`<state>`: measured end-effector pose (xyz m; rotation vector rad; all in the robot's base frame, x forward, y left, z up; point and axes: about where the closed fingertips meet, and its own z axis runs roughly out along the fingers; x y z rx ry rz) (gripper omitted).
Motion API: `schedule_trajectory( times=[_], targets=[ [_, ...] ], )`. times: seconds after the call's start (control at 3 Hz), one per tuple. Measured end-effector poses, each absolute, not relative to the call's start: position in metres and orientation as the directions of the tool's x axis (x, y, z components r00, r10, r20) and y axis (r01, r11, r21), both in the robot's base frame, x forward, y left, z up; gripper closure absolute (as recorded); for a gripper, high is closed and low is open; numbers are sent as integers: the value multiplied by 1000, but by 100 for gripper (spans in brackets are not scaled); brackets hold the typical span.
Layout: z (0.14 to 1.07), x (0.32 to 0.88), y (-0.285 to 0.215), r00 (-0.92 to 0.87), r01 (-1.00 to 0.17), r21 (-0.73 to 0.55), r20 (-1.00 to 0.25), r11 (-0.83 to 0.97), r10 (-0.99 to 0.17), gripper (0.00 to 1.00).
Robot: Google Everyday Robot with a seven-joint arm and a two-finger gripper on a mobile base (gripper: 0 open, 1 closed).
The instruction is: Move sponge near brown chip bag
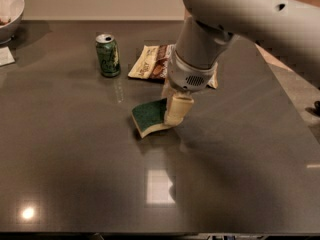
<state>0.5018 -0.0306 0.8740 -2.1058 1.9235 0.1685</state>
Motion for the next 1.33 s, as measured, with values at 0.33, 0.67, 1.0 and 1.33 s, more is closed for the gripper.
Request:
schedule_trajectory(
  times=[0.33, 0.67, 1.0, 1.33],
  targets=[
    [871, 544, -56, -17, -988, -141, -260, 56, -965, 100],
    [865, 580, -84, -137, -972, -149, -255, 179, -957, 100],
    [860, 605, -108, -228, -949, -157, -260, 274, -938, 83],
    [863, 620, -127, -281, -927, -172, -269, 333, -921, 59]
  ],
)
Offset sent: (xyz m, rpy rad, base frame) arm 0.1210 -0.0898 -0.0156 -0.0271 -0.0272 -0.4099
